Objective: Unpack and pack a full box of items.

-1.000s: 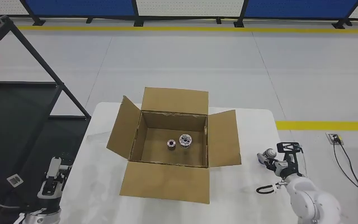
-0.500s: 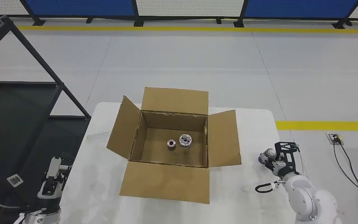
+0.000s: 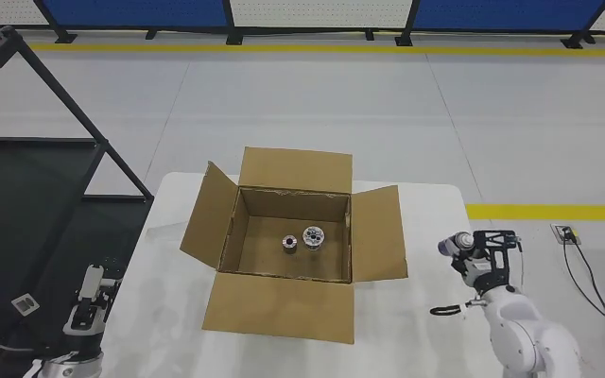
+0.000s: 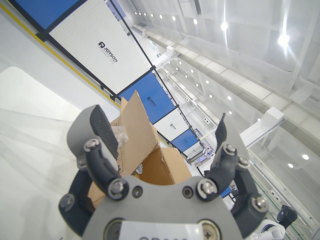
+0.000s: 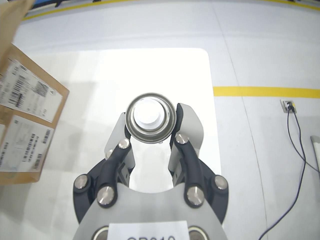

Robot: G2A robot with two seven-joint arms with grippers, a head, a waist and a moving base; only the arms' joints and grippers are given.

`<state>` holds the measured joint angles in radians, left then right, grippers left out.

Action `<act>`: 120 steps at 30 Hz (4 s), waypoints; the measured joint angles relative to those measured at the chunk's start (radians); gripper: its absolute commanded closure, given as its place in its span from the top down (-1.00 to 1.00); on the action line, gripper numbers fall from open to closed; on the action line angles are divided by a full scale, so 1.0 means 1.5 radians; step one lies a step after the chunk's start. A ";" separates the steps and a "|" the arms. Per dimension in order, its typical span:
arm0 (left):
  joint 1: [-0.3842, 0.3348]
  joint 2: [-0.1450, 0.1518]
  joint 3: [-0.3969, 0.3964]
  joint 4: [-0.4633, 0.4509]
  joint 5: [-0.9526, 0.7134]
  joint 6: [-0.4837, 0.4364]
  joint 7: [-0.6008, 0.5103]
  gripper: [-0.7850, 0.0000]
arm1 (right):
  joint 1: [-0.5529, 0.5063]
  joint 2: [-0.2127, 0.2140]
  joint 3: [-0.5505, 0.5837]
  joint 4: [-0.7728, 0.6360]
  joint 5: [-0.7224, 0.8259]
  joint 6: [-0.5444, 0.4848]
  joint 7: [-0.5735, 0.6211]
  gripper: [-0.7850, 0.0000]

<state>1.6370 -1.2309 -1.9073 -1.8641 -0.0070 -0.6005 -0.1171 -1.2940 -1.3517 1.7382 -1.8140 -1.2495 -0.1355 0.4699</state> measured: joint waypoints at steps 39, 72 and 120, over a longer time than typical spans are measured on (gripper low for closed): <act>0.000 0.000 0.000 0.000 0.000 0.000 0.000 1.00 | 0.302 -0.045 -0.489 0.129 -0.074 -0.063 0.213 -1.00; 0.000 0.000 0.000 0.000 0.000 0.000 0.000 1.00 | 0.385 -0.081 -0.557 0.316 -0.038 -0.048 0.223 0.73; -0.082 0.008 0.041 -0.032 0.082 0.063 -0.090 1.00 | 0.163 -0.047 -0.279 -0.023 0.255 -0.029 0.052 1.00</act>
<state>1.5144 -1.2182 -1.8453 -1.9128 0.1155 -0.5056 -0.2519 -1.0497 -1.4218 1.3195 -1.8486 -0.8663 -0.1784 0.5478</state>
